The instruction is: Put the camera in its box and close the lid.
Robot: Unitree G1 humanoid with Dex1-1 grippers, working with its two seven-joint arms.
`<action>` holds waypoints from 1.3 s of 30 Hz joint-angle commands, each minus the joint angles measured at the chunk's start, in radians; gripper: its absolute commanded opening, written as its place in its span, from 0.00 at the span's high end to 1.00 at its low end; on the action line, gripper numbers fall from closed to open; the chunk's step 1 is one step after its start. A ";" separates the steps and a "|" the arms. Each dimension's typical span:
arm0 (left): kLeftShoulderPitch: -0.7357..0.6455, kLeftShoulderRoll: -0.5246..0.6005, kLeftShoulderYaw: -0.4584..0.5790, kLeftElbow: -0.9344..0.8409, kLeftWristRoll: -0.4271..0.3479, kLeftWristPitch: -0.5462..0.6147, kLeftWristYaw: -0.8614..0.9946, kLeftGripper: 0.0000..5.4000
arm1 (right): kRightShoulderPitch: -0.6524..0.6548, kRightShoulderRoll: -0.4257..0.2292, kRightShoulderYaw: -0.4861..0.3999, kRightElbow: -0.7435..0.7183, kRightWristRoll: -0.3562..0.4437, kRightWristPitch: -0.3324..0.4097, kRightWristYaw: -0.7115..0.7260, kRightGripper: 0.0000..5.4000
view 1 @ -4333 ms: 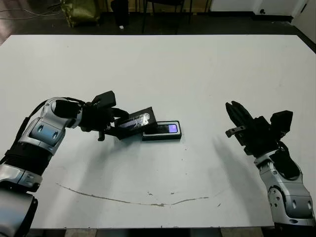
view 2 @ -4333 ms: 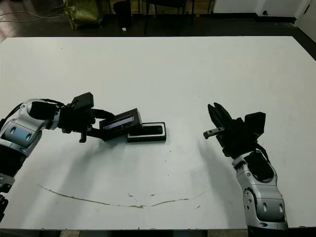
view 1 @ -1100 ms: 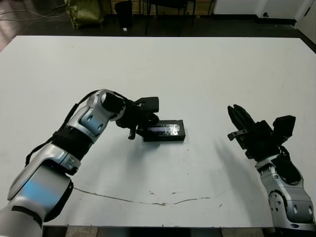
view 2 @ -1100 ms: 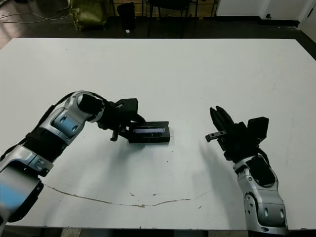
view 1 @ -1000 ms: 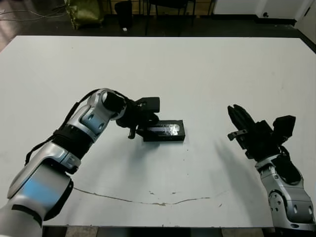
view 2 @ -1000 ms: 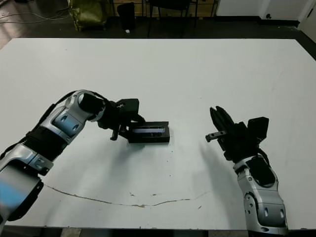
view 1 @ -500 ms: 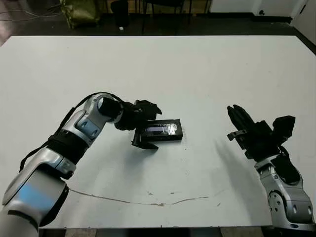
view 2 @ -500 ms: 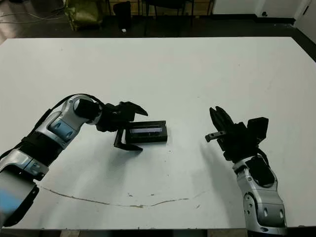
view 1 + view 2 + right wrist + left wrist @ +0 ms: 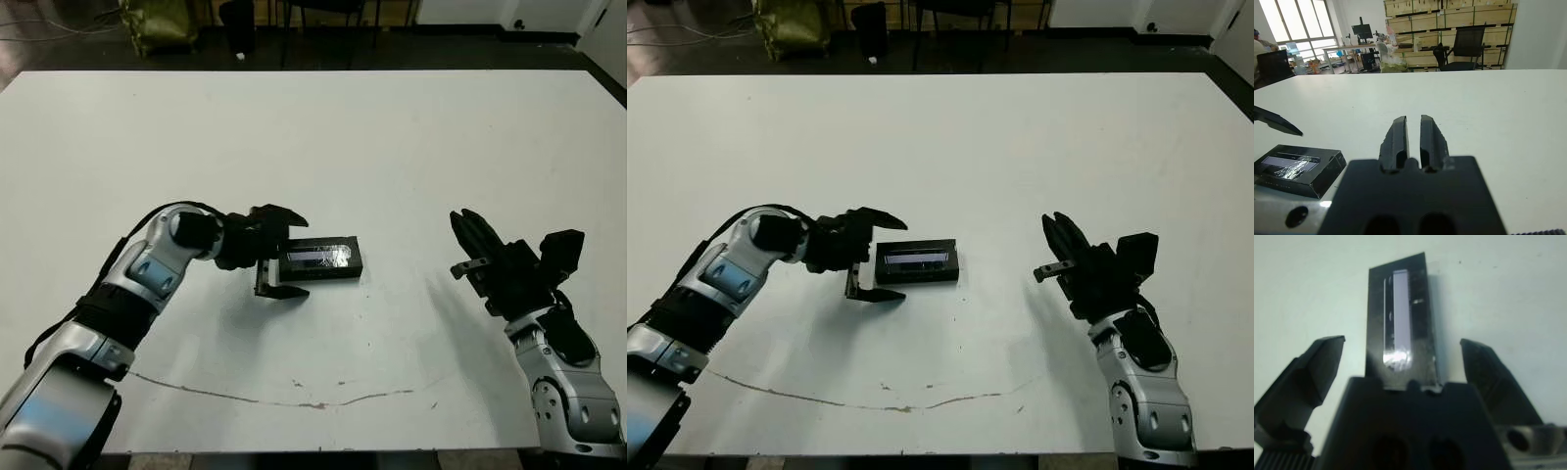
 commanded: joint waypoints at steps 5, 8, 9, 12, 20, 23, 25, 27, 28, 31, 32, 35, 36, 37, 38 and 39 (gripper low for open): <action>0.034 0.082 0.095 -0.119 -0.106 0.033 -0.051 0.00 | 0.012 -0.003 0.001 0.016 -0.006 0.012 -0.005 1.00; 0.041 0.113 0.113 -0.151 -0.135 0.025 -0.083 0.00 | 0.006 -0.004 0.000 0.031 -0.003 0.003 0.006 1.00; 0.046 0.126 0.117 -0.165 -0.142 0.024 -0.094 0.00 | 0.004 -0.005 0.000 0.033 -0.003 0.003 0.007 1.00; 0.059 0.168 0.120 -0.213 -0.150 0.031 -0.121 0.00 | 0.002 -0.003 -0.001 0.026 -0.002 0.013 -0.003 1.00; 0.174 0.120 0.245 -0.341 -0.282 0.238 0.060 0.00 | -0.009 -0.002 0.000 0.040 -0.005 0.006 0.000 1.00; 0.262 -0.010 0.300 -0.414 -0.259 0.251 0.336 0.04 | -0.011 -0.003 0.002 0.040 -0.008 0.003 0.000 1.00; 0.306 -0.109 0.307 -0.427 -0.240 0.207 0.482 0.12 | -0.013 -0.003 0.002 0.040 -0.007 0.003 0.001 1.00; 0.337 -0.189 0.295 -0.429 -0.213 0.157 0.591 0.21 | -0.015 -0.004 0.002 0.042 -0.009 -0.002 0.002 1.00; 0.347 -0.217 0.285 -0.430 -0.197 0.138 0.629 0.25 | -0.015 -0.004 0.003 0.042 -0.013 -0.004 0.000 1.00; 0.365 -0.284 0.251 -0.436 -0.158 0.113 0.715 0.39 | -0.018 -0.001 0.003 0.037 -0.011 0.008 -0.006 1.00; 0.368 -0.303 0.240 -0.435 -0.149 0.111 0.738 0.44 | -0.020 -0.001 0.003 0.037 -0.012 0.009 -0.007 1.00; 0.375 -0.345 0.209 -0.439 -0.111 0.119 0.806 0.58 | -0.023 0.000 0.008 0.040 -0.024 -0.001 -0.010 1.00; 0.377 -0.357 0.198 -0.440 -0.098 0.122 0.827 0.62 | -0.024 0.001 0.008 0.042 -0.025 -0.005 -0.008 1.00; 0.378 -0.370 0.186 -0.438 -0.086 0.125 0.847 0.67 | -0.025 0.001 0.008 0.046 -0.026 -0.011 -0.006 1.00; 0.378 -0.381 0.177 -0.435 -0.074 0.127 0.864 0.72 | -0.027 0.001 0.009 0.051 -0.027 -0.020 -0.002 1.00; 0.377 -0.390 0.168 -0.432 -0.059 0.137 0.884 0.76 | -0.028 0.000 0.009 0.054 -0.028 -0.025 0.000 1.00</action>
